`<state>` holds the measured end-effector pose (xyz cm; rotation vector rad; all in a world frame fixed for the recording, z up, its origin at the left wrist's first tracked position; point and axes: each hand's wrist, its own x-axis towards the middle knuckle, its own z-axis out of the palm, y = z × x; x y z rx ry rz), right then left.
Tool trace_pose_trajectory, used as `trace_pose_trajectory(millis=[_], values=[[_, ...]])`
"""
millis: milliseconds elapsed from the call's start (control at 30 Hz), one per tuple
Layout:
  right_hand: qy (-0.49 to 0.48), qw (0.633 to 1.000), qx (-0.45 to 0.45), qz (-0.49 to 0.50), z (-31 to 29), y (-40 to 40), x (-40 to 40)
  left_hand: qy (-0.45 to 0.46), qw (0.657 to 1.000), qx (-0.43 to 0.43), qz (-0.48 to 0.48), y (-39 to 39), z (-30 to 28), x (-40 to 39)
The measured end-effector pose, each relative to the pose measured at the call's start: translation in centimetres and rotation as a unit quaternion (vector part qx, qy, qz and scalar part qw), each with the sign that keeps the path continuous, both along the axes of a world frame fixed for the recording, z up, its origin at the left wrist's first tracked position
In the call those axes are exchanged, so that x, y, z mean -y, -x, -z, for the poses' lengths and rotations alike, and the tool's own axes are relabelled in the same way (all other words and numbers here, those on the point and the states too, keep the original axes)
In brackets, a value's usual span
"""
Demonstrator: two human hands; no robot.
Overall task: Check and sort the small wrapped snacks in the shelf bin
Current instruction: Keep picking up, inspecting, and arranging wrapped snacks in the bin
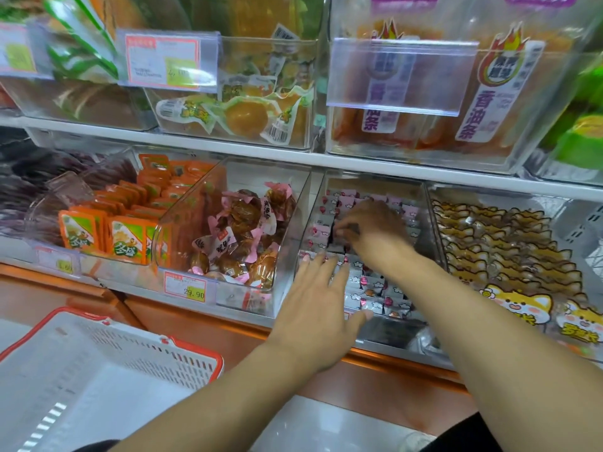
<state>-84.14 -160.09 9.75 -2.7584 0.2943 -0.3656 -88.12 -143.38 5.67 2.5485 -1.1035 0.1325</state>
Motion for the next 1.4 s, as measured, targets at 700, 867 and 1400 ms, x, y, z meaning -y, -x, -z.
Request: trace_pose_trajectory(millis=[700,867,1400], values=[[-0.277,0.921,0.258,0.090,-0.9,-0.4,-2.3,0.379,0.916,-0.111,-0.067,-0.2,-2.6,-2.2],[-0.560,0.770,0.279,0.128,-2.5,3.1,-3.6,0.507,0.816,-0.229,-0.153,-1.2,-4.2,-3.9],[-0.756,0.651,-0.053,0.043,-1.9,9.8,-3.1,0.500,0.754,-0.416,-0.094,-1.3,-3.9,-6.7]])
